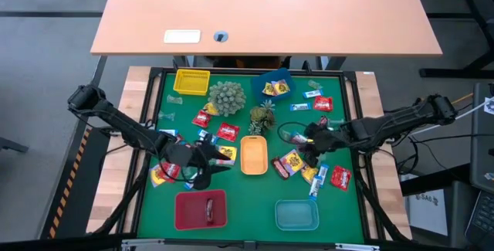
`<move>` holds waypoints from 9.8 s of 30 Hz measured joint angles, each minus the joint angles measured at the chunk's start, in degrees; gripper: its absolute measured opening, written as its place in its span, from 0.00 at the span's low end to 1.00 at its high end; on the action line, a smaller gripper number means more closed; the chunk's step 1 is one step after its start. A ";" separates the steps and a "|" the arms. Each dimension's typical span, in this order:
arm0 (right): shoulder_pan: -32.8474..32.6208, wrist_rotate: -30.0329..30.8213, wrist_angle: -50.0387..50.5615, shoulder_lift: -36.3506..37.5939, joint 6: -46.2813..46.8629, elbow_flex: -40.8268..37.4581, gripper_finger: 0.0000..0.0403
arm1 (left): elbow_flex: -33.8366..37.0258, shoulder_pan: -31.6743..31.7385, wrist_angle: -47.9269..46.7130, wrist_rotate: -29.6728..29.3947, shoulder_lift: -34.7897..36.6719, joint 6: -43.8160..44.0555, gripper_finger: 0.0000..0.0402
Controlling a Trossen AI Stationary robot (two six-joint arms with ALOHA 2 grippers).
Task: Sort candy
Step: Put the brown chocolate bar into the red bin, then put the white chocolate bar into the red bin
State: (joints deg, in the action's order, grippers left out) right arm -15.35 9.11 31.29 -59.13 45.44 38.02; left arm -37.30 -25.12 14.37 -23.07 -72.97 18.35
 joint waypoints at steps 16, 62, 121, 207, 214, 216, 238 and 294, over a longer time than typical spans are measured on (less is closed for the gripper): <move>0.00 -7.01 -36.69 -7.88 -6.80 0.35 0.18 | 0.02 6.43 9.01 -1.78 0.00 -23.43 0.36; 1.48 -15.93 -55.01 -36.85 -18.97 19.69 0.18 | 0.00 8.52 12.13 21.79 -0.02 -23.47 0.27; 18.84 1.24 28.10 -9.67 -15.80 19.70 0.50 | -0.02 -7.65 -16.55 27.79 -0.02 36.78 0.34; 14.08 -26.64 -24.65 -10.12 -10.93 3.36 0.25 | 0.00 2.62 7.02 -0.01 0.02 -20.45 0.43; 10.26 -26.08 -35.59 -12.12 -11.47 3.32 0.25 | -0.02 6.89 10.94 4.65 -0.62 -20.58 0.43; 9.59 -25.58 -37.73 -12.73 -11.47 3.43 0.25 | 0.01 7.60 12.39 4.91 -1.72 -21.93 0.43; 5.84 -26.21 -59.41 -26.54 -7.96 3.35 0.25 | -0.07 11.35 38.07 17.17 -18.30 -29.12 0.43; 5.18 -29.26 -68.35 -32.65 -15.77 3.37 0.25 | -6.03 11.52 30.03 25.14 -22.60 -32.09 0.36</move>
State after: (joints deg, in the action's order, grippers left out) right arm -10.17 -20.15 -37.06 -91.79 29.68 41.39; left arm -43.33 -13.61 44.40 2.07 -95.57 -13.74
